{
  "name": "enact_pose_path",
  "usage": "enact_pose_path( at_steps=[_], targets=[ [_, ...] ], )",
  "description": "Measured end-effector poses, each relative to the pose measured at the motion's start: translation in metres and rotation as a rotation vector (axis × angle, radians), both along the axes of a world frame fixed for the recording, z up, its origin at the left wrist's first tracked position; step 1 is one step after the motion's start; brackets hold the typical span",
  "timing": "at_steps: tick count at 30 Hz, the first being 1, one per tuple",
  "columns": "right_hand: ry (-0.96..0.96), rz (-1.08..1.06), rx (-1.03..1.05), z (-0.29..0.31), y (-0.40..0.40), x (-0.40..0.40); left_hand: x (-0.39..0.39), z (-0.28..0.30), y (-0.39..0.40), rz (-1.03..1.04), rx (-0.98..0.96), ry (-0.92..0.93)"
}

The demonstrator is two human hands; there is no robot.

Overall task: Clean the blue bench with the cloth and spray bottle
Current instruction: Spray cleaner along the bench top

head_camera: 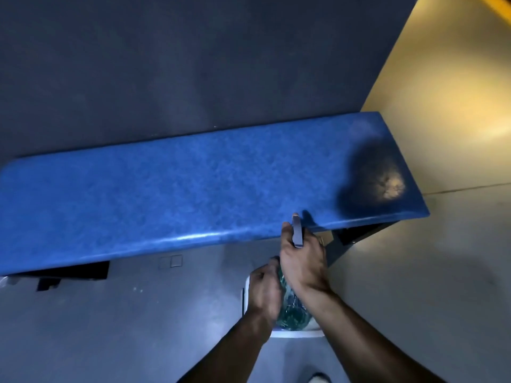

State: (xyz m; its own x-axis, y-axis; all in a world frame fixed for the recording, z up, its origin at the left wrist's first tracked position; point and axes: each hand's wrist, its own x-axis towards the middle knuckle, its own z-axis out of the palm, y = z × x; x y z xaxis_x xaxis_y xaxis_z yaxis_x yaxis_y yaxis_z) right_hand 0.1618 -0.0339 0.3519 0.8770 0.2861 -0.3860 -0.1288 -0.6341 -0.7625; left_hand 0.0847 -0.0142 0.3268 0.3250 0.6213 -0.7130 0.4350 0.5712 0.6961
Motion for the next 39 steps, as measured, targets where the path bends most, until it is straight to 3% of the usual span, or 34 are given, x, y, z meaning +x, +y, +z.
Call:
enact_pose_path(
  at_steps=[8, 13, 20, 26, 34, 39],
  targets=[
    [-0.010, 0.022, 0.011, -0.002, -0.052, 0.037, 0.035, -0.002, -0.040, -0.096, -0.050, 0.051],
    [-0.070, -0.046, 0.010, 0.001, -0.085, 0.068, 0.077, 0.006, -0.069, -0.058, -0.071, -0.132],
    [-0.026, -0.137, -0.003, 0.000, -0.123, 0.099, 0.107, -0.007, -0.106, -0.104, -0.056, -0.202],
    [-0.095, -0.283, 0.041, -0.005, -0.162, 0.120, 0.135, -0.024, -0.139, -0.212, 0.061, -0.225],
    [-0.107, -0.189, 0.076, -0.012, -0.185, 0.126, 0.137, -0.047, -0.155, -0.290, 0.175, -0.140],
    [-0.223, -0.227, 0.063, 0.005, -0.217, 0.113, 0.127, -0.039, -0.157, -0.441, 0.534, -0.183]
  ],
)
